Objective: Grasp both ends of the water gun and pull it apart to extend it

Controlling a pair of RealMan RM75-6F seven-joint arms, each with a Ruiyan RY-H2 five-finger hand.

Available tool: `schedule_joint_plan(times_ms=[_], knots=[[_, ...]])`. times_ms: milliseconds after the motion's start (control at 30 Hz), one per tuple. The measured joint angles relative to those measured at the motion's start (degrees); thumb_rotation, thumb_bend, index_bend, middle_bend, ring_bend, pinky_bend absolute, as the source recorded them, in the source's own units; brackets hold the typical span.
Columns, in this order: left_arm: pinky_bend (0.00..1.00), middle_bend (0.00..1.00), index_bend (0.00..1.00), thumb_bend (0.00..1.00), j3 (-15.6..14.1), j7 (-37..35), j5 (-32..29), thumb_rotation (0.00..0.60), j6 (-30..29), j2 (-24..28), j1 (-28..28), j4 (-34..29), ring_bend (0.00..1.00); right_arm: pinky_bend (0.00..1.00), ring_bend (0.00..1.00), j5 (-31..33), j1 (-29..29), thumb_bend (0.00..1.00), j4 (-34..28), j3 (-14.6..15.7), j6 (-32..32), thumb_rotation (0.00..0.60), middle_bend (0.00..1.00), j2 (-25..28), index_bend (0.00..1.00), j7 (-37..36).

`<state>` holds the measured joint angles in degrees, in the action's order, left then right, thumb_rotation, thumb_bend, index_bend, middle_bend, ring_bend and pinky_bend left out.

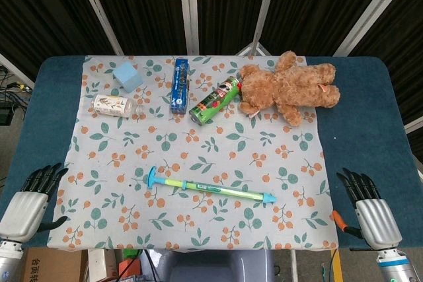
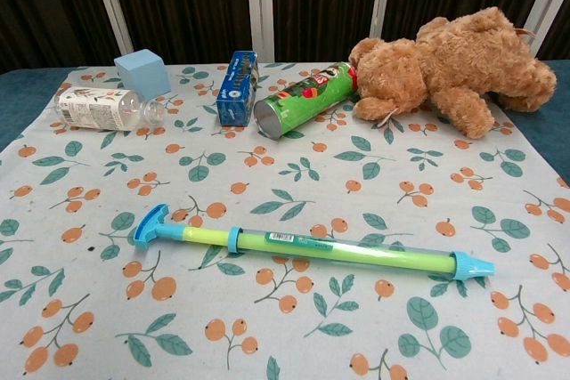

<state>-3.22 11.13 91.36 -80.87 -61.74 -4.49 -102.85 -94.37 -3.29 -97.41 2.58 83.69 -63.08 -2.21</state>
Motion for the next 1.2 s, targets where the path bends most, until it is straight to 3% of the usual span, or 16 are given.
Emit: schedule_joint_plan(times_ms=[233, 367, 533, 967, 1200], knots=[[0.17, 0.12, 0.26, 0.17, 3.06, 6.63, -2.93, 0.600, 4.93, -0.04, -4.40, -3.82, 0.03, 0.00, 0.00, -0.27, -0.49, 0.39, -0.39, 0.18, -0.80, 0.600, 0.00, -0.16, 0.00, -0.12], [0.19, 0.17, 0.35, 0.23, 5.77, 13.22, -7.41, 0.600, 10.30, -0.81, -8.88, -7.45, 0.06, 0.00, 0.00, 0.02, -0.67, 0.39, -0.64, 0.24, -1.29, 0.600, 0.00, -0.13, 0.00, -0.27], [0.20, 0.19, 0.40, 0.26, 8.43, 21.59, -14.17, 0.600, 14.82, -3.62, -13.90, -9.87, 0.07, 0.00, 0.00, 0.31, -0.71, 0.39, -0.76, 0.27, -1.43, 0.600, 0.00, 0.17, 0.00, -0.88], [0.20, 0.19, 0.42, 0.26, 11.94, 44.15, -37.03, 0.600, 17.86, -20.72, -26.59, -7.67, 0.07, 0.00, 0.00, 1.23, -0.57, 0.39, -0.75, 0.34, -1.58, 0.600, 0.00, 0.99, 0.00, -2.73], [0.20, 0.19, 0.42, 0.28, 13.50, 49.57, -46.21, 0.600, 15.59, -28.84, -32.88, -4.25, 0.07, 0.00, 0.00, 1.55, -0.65, 0.39, -0.90, 0.36, -1.89, 0.600, 0.00, 1.50, 0.00, -3.88]])
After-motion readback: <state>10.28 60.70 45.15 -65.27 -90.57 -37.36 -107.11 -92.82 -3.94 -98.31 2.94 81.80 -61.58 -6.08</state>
